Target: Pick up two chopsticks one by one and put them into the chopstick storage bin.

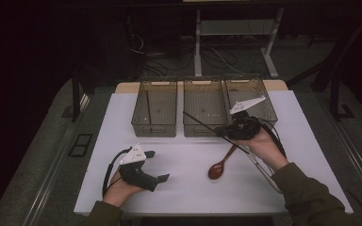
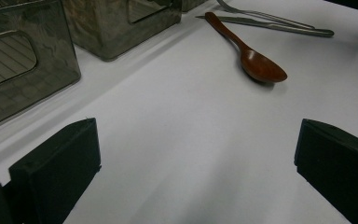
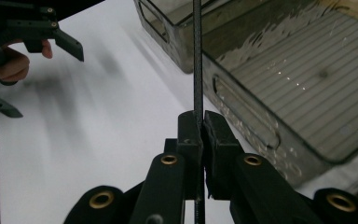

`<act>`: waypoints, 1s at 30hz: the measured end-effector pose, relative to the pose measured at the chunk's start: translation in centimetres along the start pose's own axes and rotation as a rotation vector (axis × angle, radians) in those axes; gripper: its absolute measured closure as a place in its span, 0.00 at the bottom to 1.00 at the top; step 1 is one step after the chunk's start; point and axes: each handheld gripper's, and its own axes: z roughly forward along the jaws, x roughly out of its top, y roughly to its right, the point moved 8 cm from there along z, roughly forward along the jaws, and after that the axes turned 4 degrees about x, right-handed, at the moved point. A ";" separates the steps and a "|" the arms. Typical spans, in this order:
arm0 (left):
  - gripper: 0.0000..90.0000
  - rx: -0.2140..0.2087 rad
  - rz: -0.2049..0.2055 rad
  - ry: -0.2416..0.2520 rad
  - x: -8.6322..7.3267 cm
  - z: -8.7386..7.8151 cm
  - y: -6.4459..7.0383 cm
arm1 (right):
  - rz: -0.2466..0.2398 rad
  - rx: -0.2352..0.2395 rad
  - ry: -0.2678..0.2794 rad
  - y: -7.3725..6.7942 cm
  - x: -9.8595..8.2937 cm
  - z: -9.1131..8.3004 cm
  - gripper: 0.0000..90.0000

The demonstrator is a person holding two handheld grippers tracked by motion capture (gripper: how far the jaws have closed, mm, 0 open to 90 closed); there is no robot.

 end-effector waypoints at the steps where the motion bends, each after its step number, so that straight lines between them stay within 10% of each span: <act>1: 0.00 0.000 0.001 0.000 0.0 0.0 0.0 | -0.002 0.001 -0.001 0.0 0.3 0.1 0.94; 30: 0.00 0.000 0.001 0.012 0.1 0.0 0.1 | 0.021 -0.058 -0.014 1.6 9.2 6.7 0.94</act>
